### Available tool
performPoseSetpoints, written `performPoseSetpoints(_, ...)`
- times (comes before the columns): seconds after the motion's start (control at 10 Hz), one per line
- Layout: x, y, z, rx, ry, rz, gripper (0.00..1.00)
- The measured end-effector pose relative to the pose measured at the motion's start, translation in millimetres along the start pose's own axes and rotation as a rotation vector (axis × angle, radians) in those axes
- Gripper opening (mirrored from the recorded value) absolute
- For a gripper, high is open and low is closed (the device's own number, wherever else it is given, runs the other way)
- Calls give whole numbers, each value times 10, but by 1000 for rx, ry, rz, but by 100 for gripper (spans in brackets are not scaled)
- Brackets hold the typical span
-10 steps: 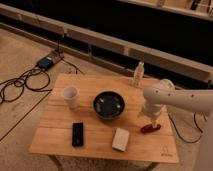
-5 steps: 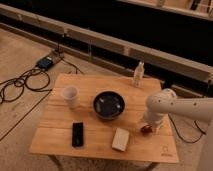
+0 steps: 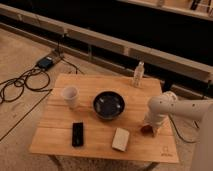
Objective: Place the pepper in the ceramic bowl
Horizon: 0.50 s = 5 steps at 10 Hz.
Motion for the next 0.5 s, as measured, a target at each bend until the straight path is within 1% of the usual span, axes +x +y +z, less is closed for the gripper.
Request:
performPoseSetpoints(0.3,-126,-4,-35,16,-15,-15,29)
performPoseSetpoints(0.4,-140,13,-68,14,-20,-18,21)
performPoseSetpoints(0.5,-137,54,-133,8,-27,-25,9)
